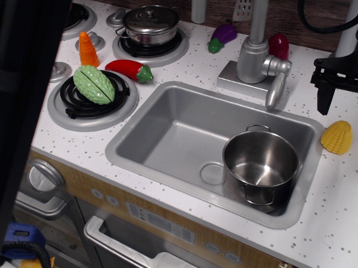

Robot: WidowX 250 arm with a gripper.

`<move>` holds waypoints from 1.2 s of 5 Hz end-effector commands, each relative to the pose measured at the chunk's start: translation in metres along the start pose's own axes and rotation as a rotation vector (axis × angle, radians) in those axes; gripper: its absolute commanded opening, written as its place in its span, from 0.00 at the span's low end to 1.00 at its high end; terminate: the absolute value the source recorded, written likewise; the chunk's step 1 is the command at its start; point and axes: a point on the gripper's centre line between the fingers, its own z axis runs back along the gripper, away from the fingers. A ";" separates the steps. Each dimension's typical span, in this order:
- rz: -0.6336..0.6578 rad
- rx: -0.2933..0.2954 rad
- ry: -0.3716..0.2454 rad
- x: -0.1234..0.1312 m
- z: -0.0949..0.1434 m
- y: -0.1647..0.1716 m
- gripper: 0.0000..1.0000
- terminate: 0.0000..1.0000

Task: Put corn in pot which is in sink

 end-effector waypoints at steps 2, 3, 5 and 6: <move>-0.009 0.008 -0.033 -0.003 -0.010 0.001 1.00 0.00; -0.014 -0.004 -0.055 -0.005 -0.019 0.005 1.00 0.00; -0.009 -0.018 -0.085 -0.006 -0.027 0.011 0.00 0.00; -0.020 -0.004 -0.092 -0.005 -0.026 0.011 0.00 0.00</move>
